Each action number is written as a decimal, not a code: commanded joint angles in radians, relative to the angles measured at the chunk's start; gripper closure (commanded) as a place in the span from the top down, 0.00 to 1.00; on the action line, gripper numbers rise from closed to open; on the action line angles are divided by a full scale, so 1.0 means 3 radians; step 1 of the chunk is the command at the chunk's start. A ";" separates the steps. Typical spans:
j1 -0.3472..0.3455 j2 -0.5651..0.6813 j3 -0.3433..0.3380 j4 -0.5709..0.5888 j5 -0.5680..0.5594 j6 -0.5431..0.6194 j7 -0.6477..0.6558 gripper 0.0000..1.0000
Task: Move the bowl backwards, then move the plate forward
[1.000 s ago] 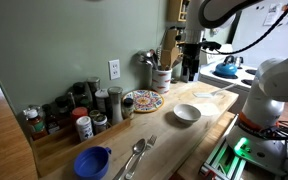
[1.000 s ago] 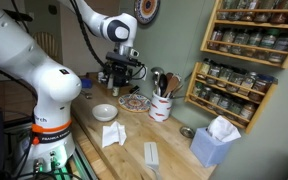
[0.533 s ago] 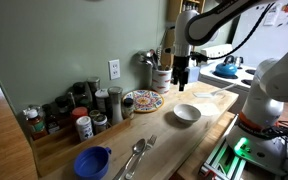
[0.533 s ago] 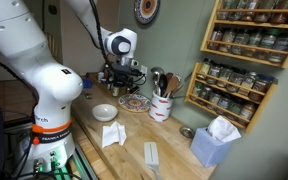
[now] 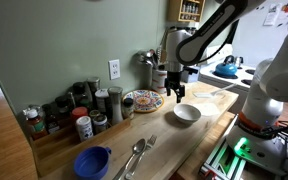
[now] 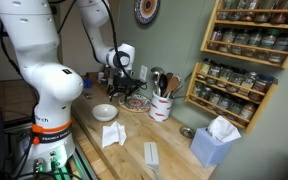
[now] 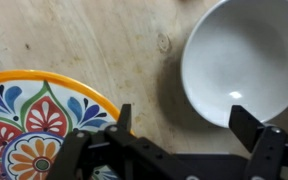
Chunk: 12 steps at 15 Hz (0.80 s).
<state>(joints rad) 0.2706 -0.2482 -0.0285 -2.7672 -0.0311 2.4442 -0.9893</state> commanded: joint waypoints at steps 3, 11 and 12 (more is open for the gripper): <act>-0.0089 0.0187 0.0112 0.0012 0.0056 0.0243 -0.0456 1.00; -0.0154 0.0279 0.0173 0.0038 -0.0007 0.0084 -0.0650 1.00; -0.0150 0.0290 0.0175 0.0039 -0.0001 0.0099 -0.0723 1.00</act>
<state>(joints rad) 0.2428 -0.1708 0.0053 -2.7567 -0.0296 2.4990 -1.1591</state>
